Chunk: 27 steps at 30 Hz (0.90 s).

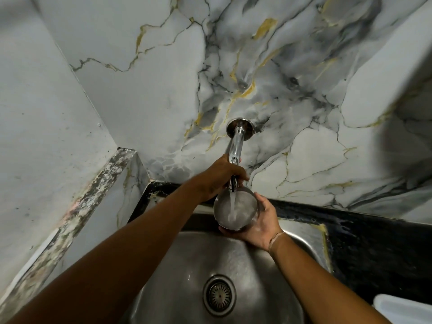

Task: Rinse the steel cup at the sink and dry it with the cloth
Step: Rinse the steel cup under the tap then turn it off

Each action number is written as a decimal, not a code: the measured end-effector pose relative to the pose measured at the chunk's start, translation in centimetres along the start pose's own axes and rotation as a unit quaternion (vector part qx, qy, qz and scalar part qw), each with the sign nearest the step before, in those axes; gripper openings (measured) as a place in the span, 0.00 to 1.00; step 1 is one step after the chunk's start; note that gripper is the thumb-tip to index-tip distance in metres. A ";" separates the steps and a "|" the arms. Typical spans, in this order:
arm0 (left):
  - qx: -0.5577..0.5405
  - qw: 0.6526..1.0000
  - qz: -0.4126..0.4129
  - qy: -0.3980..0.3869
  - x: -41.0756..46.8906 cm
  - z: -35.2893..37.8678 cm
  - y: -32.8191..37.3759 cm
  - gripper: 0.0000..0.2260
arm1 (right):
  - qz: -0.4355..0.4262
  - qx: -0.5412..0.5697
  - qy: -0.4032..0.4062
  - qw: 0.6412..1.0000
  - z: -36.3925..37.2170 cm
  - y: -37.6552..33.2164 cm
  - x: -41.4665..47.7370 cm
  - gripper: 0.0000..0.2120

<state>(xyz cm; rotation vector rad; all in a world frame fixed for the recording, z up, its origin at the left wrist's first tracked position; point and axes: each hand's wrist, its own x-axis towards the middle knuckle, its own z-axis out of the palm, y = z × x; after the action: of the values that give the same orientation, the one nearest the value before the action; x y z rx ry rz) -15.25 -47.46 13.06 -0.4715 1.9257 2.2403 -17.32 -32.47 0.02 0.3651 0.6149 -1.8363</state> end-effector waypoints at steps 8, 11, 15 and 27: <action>0.025 1.000 -0.004 0.003 -0.1 0.0 0.2 0.25 | 0.074 -0.021 -0.021 0.997 1.0 3.1 0.7 0.30; 0.031 1.000 -0.005 -0.002 -0.1 -0.1 0.2 0.28 | 0.087 -0.033 -0.024 0.995 -1.1 3.4 -0.3 0.31; 0.028 1.000 0.002 -0.004 -0.1 -0.1 0.2 0.25 | 0.059 -0.040 0.022 0.997 -2.6 1.8 -0.9 0.34; 0.019 1.000 0.011 -0.003 0.0 -0.1 0.1 0.22 | 0.057 -0.089 0.009 0.994 0.1 2.1 0.5 0.34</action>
<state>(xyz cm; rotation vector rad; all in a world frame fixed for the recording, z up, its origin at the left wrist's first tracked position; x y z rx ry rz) -15.23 -47.54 13.11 -0.4401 1.9748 2.2111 -15.49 -33.46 -0.60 0.2918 0.7494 -1.6568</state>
